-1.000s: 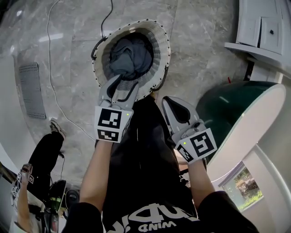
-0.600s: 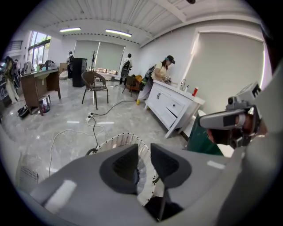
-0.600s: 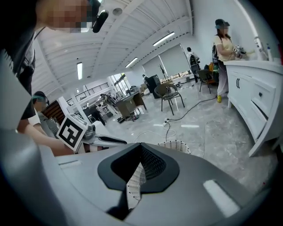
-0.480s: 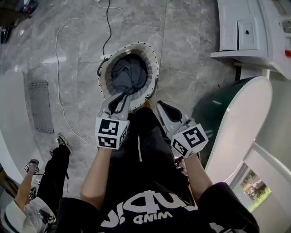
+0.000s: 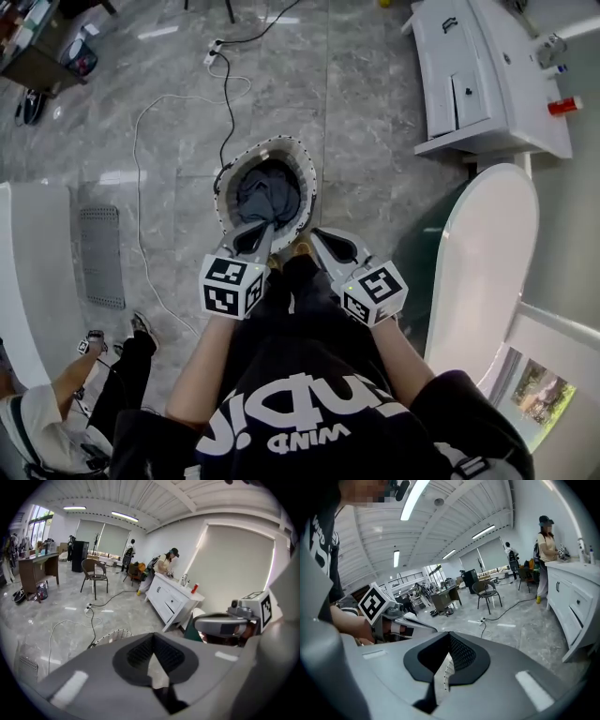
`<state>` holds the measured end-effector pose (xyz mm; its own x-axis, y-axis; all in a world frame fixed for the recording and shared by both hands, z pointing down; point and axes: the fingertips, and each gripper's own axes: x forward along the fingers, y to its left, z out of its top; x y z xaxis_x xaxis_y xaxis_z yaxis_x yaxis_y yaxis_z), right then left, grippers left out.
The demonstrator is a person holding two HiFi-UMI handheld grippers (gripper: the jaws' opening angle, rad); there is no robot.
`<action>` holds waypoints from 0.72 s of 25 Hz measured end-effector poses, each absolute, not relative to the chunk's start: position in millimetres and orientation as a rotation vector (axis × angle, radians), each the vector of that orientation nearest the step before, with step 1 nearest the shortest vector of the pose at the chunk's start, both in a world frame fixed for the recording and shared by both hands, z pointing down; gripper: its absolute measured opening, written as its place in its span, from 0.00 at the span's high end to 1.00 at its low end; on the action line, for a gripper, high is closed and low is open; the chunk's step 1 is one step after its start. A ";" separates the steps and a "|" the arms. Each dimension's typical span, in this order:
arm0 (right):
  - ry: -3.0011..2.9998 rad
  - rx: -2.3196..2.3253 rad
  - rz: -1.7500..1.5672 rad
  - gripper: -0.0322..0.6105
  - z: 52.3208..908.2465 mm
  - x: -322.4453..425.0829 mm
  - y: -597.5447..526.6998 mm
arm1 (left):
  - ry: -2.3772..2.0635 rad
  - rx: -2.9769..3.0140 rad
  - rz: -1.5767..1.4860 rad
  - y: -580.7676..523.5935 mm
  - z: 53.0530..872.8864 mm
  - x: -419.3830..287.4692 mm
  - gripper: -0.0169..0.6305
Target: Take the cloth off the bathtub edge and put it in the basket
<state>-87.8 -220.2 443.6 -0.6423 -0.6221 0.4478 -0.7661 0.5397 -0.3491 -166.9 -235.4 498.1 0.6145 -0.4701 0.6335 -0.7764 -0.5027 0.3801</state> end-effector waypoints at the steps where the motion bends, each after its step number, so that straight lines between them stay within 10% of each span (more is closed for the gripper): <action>1: -2.517 1.154 0.751 0.94 438.7 -88.7 -217.9 | -0.971 2.195 0.596 -234.4 490.8 -166.3 0.98; 18: -2.650 1.253 0.536 0.94 353.7 -55.5 -208.8 | -0.849 2.570 0.448 -220.6 369.3 -145.8 0.98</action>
